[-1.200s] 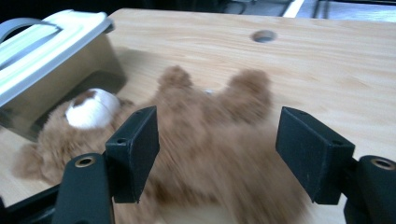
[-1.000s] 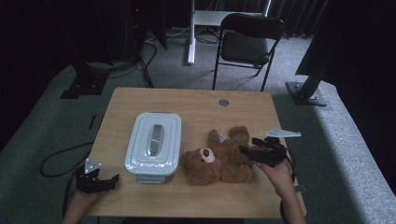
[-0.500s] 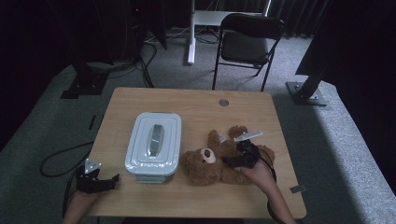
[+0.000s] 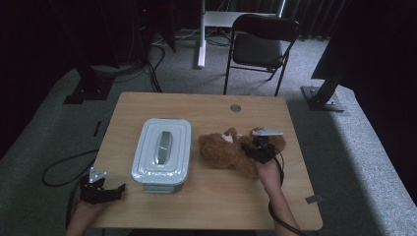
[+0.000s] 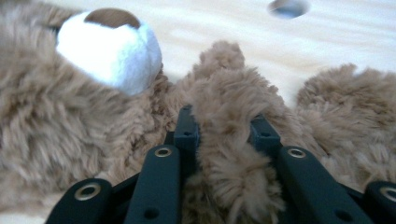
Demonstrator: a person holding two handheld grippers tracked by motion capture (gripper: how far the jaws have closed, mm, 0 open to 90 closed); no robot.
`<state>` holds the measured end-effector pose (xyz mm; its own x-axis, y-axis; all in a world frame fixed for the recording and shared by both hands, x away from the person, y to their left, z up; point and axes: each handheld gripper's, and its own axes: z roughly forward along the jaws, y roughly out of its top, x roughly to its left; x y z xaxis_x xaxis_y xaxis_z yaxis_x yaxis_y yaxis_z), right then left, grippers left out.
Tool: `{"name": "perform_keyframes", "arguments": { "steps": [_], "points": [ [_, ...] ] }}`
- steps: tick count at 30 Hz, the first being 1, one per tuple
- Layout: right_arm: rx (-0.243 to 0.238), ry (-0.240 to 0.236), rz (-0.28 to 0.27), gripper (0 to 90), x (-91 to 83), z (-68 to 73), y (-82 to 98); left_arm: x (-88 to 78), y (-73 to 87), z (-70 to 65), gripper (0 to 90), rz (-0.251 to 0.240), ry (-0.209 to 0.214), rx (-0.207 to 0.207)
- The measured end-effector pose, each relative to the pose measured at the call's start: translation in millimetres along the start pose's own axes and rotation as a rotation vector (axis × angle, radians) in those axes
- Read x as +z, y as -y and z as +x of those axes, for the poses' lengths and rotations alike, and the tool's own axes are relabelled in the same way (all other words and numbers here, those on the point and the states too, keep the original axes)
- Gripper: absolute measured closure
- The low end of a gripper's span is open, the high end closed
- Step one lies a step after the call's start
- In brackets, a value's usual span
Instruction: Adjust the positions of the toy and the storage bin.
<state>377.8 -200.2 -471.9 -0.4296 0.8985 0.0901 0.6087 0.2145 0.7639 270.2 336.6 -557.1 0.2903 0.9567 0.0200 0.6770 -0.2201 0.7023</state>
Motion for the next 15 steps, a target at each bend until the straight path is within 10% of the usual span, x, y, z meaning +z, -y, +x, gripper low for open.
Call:
{"name": "perform_keyframes", "arguments": {
  "steps": [7, 15],
  "points": [
    [0.189, 0.146, -0.087, 70.8, 3.6, -23.0, -20.2, 0.0, 0.0, 0.0, 1.4, 0.000, 0.000, 0.000],
    [0.201, 0.115, -0.063, 49.3, 18.0, -15.0, -11.8, 0.0, 0.0, 0.0, 1.4, 0.000, 0.000, 0.001]
  ]
}}
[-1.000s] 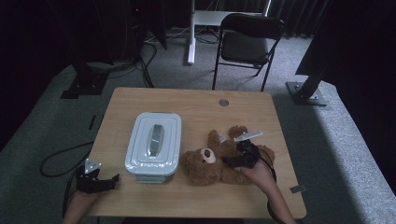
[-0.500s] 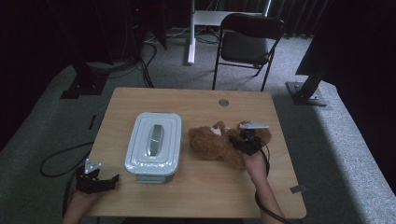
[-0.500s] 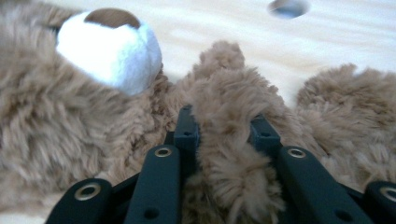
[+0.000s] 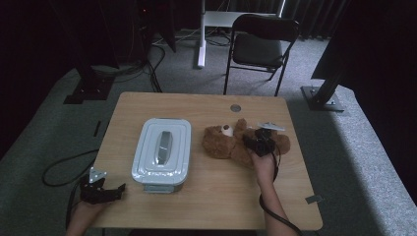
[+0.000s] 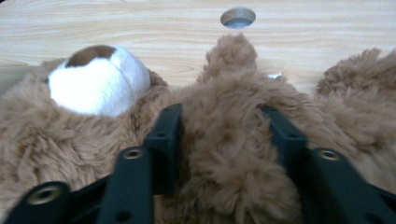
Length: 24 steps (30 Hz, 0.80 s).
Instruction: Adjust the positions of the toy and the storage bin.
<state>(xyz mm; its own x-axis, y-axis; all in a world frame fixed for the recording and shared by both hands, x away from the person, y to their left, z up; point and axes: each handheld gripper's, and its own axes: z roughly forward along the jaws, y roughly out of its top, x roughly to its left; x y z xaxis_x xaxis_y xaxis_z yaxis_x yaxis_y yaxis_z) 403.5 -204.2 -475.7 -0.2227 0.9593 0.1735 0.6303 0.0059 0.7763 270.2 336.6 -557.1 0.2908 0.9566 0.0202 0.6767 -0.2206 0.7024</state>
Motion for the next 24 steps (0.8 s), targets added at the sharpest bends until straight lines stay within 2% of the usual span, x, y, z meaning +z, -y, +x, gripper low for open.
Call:
{"name": "perform_keyframes", "arguments": {
  "steps": [2, 5, 7, 10, 12, 13, 16, 18, 20, 21, 23, 24],
  "points": [
    [-0.031, -0.005, -0.001, 41.3, -13.8, -2.7, -7.1, 0.0, 0.0, 0.0, 1.4, 0.000, 0.000, 0.000],
    [-0.040, -0.041, -0.011, 33.9, -30.3, -7.7, -13.4, 0.0, 0.0, 0.0, 1.4, 0.000, 0.000, 0.000],
    [-0.046, -0.071, -0.021, 30.2, -44.6, -16.0, -16.0, -0.1, 0.0, 0.0, 1.4, 0.000, 0.000, 0.001],
    [-0.062, -0.057, -0.035, 27.6, -62.1, -31.4, -12.8, -0.1, 0.2, 0.0, 1.4, 0.000, 0.001, 0.001],
    [-0.076, -0.014, -0.024, 27.2, -69.9, -44.9, -8.1, -0.1, 0.2, 0.0, 1.4, 0.000, 0.001, 0.001],
    [-0.071, -0.006, -0.014, 25.8, -72.8, -52.3, -5.2, -0.2, 0.2, 0.0, 1.4, 0.000, 0.001, 0.001],
    [-0.026, -0.023, 0.026, 23.0, -77.6, -73.4, 7.1, -0.3, 0.3, -0.2, 1.4, 0.000, 0.000, 0.000],
    [-0.029, -0.017, 0.063, 20.7, -77.2, -81.0, 16.6, -0.2, 0.3, -0.2, 1.4, 0.000, 0.000, 0.000],
    [-0.023, -0.046, 0.097, 23.4, -74.7, -85.2, 26.8, -0.3, 0.3, -0.2, 1.4, 0.000, 0.000, 0.000],
    [-0.026, -0.068, 0.117, 28.9, -73.0, -85.6, 32.1, -0.3, 0.3, -0.2, 1.4, 0.000, 0.000, 0.000],
    [-0.043, -0.079, 0.132, 31.3, -70.7, -84.8, 37.3, -0.3, 0.3, -0.2, 1.4, 0.000, 0.000, 0.000],
    [-0.074, -0.075, 0.141, 42.5, -69.2, -83.0, 42.2, -0.3, 0.3, -0.2, 1.4, 0.000, 0.000, 0.000]
  ]
}}
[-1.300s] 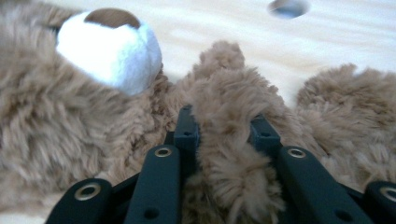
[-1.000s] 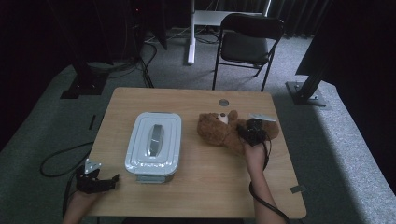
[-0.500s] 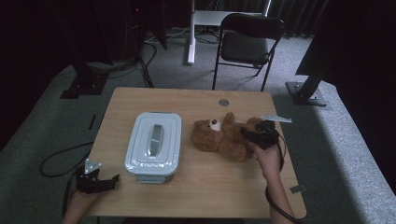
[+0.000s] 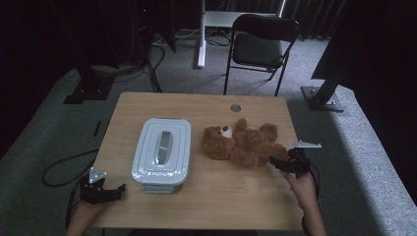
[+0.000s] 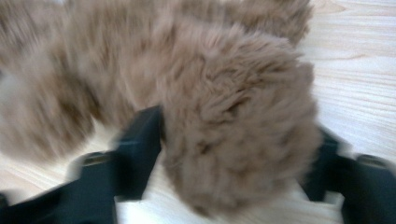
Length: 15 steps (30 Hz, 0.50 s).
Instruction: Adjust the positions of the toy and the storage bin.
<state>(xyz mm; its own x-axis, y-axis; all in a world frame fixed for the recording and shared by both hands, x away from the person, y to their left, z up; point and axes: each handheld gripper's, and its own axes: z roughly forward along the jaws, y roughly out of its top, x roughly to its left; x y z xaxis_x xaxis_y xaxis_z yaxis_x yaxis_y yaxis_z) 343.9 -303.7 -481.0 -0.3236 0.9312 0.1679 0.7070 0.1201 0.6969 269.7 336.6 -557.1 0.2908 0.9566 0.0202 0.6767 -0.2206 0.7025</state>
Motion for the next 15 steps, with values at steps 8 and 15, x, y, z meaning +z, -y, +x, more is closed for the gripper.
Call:
{"name": "perform_keyframes", "arguments": {
  "steps": [8, 15],
  "points": [
    [-0.050, -0.071, 0.001, 64.0, -7.6, 19.3, 24.7, 0.0, 0.0, 0.2, 1.4, 0.000, 0.000, 0.002],
    [-0.124, -0.204, 0.031, 63.6, -13.1, 68.3, 39.3, 0.0, 0.0, 0.2, 1.4, 0.000, 0.000, 0.002]
  ]
}}
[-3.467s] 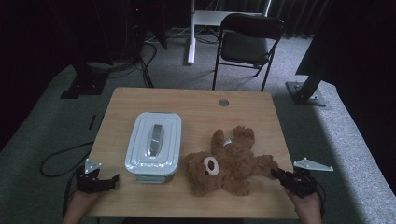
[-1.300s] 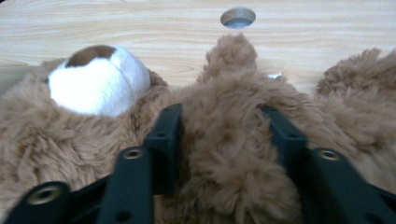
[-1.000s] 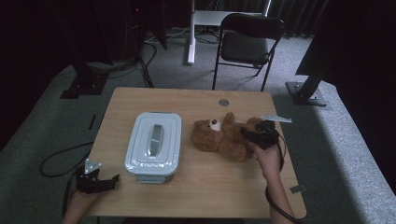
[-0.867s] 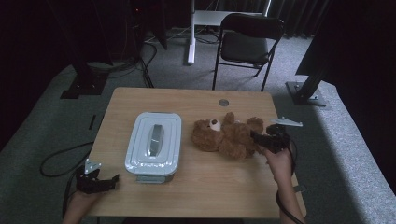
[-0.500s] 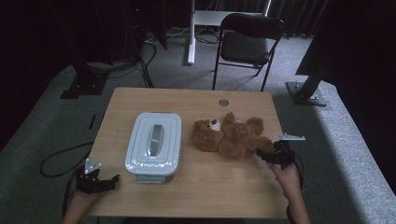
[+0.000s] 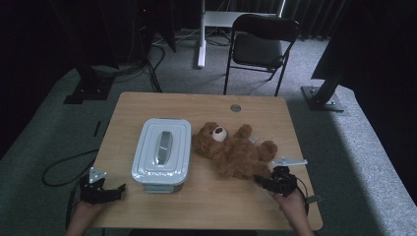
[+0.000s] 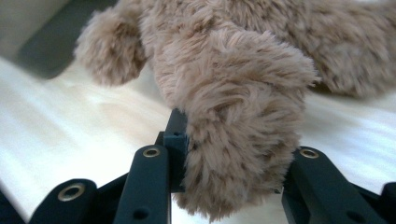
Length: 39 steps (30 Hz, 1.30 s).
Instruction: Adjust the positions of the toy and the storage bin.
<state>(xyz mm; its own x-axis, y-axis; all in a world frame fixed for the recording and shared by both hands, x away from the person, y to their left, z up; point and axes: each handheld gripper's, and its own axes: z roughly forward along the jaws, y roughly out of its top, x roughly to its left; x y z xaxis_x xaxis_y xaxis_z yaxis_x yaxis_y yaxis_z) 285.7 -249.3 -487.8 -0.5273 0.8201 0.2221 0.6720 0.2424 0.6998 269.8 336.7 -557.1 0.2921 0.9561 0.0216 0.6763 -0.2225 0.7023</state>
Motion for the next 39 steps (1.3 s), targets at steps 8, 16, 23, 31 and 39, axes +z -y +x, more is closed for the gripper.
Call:
{"name": "perform_keyframes", "arguments": {
  "steps": [8, 16, 23, 31, 39],
  "points": [
    [-0.006, -0.141, 0.026, 58.1, 10.5, 38.2, 13.2, 0.0, 0.0, 0.1, 1.4, 0.000, 0.000, 0.000],
    [0.018, -0.133, -0.077, 36.4, -31.8, 26.8, -1.6, 0.0, 0.0, 0.0, 1.4, 0.000, 0.000, 0.000],
    [0.038, -0.110, -0.178, 29.9, -53.7, -9.5, -46.7, 0.0, -0.1, -0.2, 1.4, 0.000, 0.000, -0.002],
    [0.079, -0.185, -0.063, 29.0, 13.8, -28.0, -76.7, 0.0, -0.1, -0.1, 1.4, 0.000, 0.000, -0.002],
    [0.003, -0.194, 0.077, 15.0, 71.4, -13.0, -79.2, 0.0, 0.0, -0.1, 1.4, 0.000, 0.000, -0.002]
  ]
}}
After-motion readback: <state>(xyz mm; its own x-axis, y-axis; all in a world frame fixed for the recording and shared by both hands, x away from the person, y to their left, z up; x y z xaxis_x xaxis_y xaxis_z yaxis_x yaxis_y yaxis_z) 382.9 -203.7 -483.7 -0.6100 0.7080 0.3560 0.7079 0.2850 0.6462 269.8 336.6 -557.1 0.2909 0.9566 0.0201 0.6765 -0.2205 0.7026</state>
